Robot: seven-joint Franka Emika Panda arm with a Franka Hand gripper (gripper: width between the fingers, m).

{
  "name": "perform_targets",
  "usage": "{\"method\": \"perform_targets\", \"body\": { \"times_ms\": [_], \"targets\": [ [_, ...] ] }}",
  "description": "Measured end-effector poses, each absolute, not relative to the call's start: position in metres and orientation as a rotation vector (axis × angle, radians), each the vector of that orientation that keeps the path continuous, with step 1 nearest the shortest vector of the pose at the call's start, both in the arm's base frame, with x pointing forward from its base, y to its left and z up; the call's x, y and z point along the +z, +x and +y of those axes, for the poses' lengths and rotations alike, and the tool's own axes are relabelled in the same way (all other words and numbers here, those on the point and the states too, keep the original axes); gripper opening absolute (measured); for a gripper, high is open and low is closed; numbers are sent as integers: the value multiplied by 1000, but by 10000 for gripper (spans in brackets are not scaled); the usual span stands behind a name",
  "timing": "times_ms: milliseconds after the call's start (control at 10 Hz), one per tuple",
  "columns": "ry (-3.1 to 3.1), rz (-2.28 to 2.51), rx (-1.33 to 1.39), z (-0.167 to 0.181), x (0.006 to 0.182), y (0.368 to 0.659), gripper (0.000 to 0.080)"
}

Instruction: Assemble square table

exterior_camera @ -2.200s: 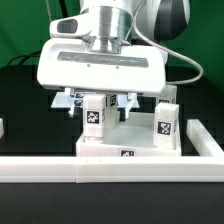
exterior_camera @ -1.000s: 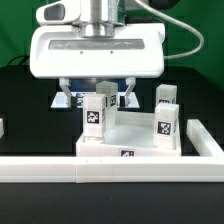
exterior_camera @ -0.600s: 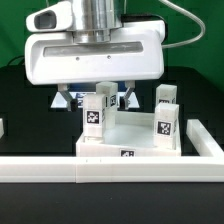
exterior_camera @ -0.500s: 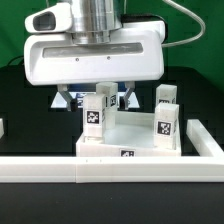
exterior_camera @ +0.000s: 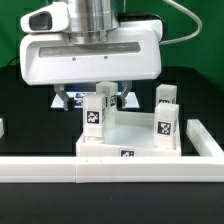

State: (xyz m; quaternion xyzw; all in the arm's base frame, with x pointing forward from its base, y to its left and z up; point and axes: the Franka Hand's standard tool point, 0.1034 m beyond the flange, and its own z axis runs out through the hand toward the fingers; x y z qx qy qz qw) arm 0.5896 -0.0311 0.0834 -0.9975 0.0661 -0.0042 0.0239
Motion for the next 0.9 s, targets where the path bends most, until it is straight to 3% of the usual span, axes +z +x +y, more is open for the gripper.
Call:
{"method": "perform_targets", "body": {
  "times_ms": [500,600,700,800,900],
  "targets": [
    [-3093,228,-37,-28,86,592,649],
    [-3093,228,-36,-28,86,592,532],
    [-3093,228,-36,-28,86,592,353],
    [-3093,228,-37,-28,86,592,353],
    [-3093,228,-36,-28,86,592,290]
  ]
}}
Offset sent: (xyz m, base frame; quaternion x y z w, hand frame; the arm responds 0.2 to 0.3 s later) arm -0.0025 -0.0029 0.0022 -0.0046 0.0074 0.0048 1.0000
